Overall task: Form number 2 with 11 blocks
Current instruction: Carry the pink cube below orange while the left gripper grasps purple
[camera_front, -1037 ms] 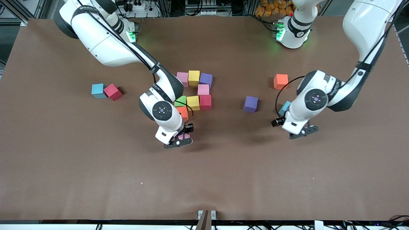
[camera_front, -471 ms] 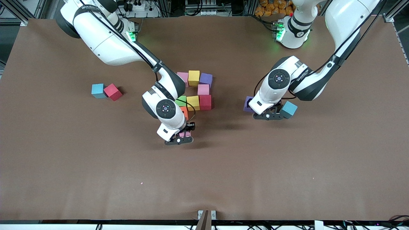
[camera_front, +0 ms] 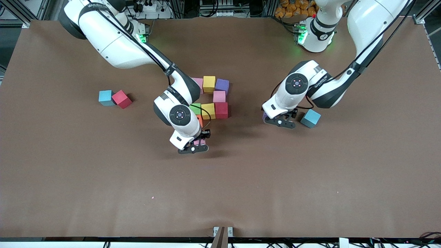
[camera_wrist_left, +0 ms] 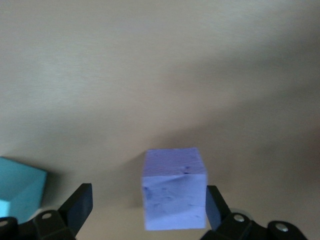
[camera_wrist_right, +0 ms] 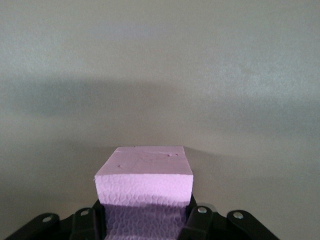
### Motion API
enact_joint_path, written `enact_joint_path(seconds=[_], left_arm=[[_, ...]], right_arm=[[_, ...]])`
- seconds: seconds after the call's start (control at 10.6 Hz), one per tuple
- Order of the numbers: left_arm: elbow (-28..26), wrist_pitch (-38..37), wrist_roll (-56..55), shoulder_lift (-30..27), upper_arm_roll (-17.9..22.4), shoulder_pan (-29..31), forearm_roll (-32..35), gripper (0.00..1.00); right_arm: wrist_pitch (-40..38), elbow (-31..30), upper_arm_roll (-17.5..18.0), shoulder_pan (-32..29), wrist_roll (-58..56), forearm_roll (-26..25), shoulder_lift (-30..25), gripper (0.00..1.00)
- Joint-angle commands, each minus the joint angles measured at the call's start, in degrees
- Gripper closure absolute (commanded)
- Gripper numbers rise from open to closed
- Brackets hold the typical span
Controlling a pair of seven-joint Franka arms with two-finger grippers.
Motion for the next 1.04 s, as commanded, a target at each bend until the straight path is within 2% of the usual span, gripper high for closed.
enact_joint_path(seconds=[0.0, 0.38, 0.47, 0.57, 0.66, 0.75, 0.94], left_arm=[[-0.3, 0.8, -0.4, 0.8, -0.4, -1.0, 1.0, 0.0], [-0.3, 1.1, -0.5, 4.7, -0.2, -1.0, 3.3, 0.0], [-0.3, 1.1, -0.5, 5.1, -0.1, -1.0, 3.6, 0.0], [-0.3, 1.1, -0.5, 5.5, -0.1, -1.0, 3.7, 0.0], [-0.3, 1.1, -0.5, 6.0, 0.0, -1.0, 3.8, 0.0], [-0.3, 1.1, -0.5, 6.7, 0.7, -1.0, 3.8, 0.0], [-0.3, 1.1, -0.5, 7.0, 2.4, -2.0, 3.8, 0.0]], right_arm=[[-0.5, -4.9, -0.2, 0.1, 1.6, 0.3, -3.0, 0.78], [0.1, -5.2, -0.1, 0.3, 1.8, 0.3, -2.8, 0.75], [0.1, -5.2, -0.1, 0.3, 1.8, 0.3, -2.8, 0.68], [0.1, -5.2, -0.1, 0.3, 1.9, 0.3, -2.8, 0.41], [0.3, -5.2, -0.1, 0.3, 3.3, 0.5, -2.7, 0.18], [0.5, -5.1, -0.1, 0.3, 5.9, 0.6, -2.5, 0.0], [0.8, -5.0, 0.0, 0.0, 5.7, 1.0, -3.0, 0.0]])
